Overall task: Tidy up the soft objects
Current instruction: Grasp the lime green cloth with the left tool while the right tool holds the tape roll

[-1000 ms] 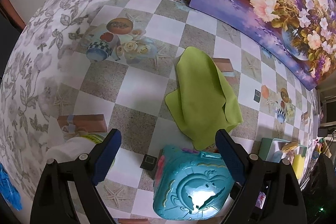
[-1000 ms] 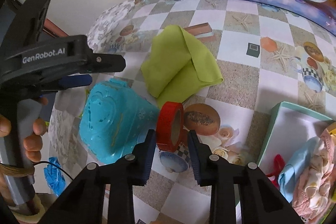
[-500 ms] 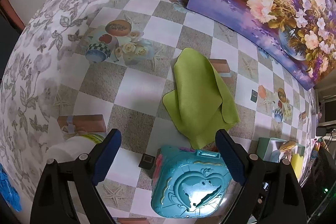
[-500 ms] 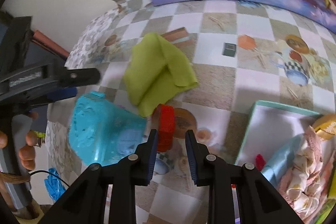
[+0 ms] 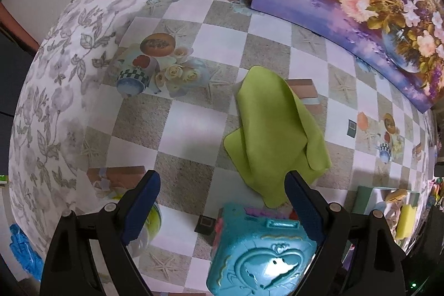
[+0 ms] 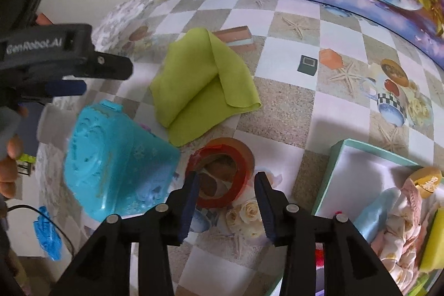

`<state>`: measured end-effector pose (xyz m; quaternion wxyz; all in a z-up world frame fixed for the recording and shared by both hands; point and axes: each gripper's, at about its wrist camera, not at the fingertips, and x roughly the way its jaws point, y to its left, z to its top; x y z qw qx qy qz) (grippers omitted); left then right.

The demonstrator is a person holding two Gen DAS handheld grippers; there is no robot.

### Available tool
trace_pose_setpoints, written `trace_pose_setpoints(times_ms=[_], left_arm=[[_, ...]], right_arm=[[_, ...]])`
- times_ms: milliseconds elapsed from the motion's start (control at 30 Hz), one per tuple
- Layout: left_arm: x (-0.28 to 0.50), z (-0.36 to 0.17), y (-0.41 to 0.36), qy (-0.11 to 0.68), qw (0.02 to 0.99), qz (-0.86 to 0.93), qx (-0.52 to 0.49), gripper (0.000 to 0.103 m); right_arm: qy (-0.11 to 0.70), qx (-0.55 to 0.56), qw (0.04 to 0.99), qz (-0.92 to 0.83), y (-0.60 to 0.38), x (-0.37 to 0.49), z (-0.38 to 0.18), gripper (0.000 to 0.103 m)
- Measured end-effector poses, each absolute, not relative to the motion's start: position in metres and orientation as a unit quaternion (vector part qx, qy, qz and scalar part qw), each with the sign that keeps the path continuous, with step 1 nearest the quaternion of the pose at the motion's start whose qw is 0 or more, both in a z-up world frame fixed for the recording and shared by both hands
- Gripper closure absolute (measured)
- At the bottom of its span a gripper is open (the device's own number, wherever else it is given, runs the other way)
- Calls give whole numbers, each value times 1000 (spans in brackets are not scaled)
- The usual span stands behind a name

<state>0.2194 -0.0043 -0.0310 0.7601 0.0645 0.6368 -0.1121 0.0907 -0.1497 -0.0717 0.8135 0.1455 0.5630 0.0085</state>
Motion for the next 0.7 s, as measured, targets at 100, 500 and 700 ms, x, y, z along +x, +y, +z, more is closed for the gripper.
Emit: trace_pose_setpoints(times_ms=[100,500,700], left_arm=[[222,-34,-5,639,758,-111,68,12],[247,-54,-22,658,743,-100,77,12],[262,-73,-36,671,728,-104,90,16]], right_arm=[[564,141,813,1,-149,94,-76,59],[563,120,817,-27,-150,108,-88,91],[548,119,827,-38,-159,112,-81,91]])
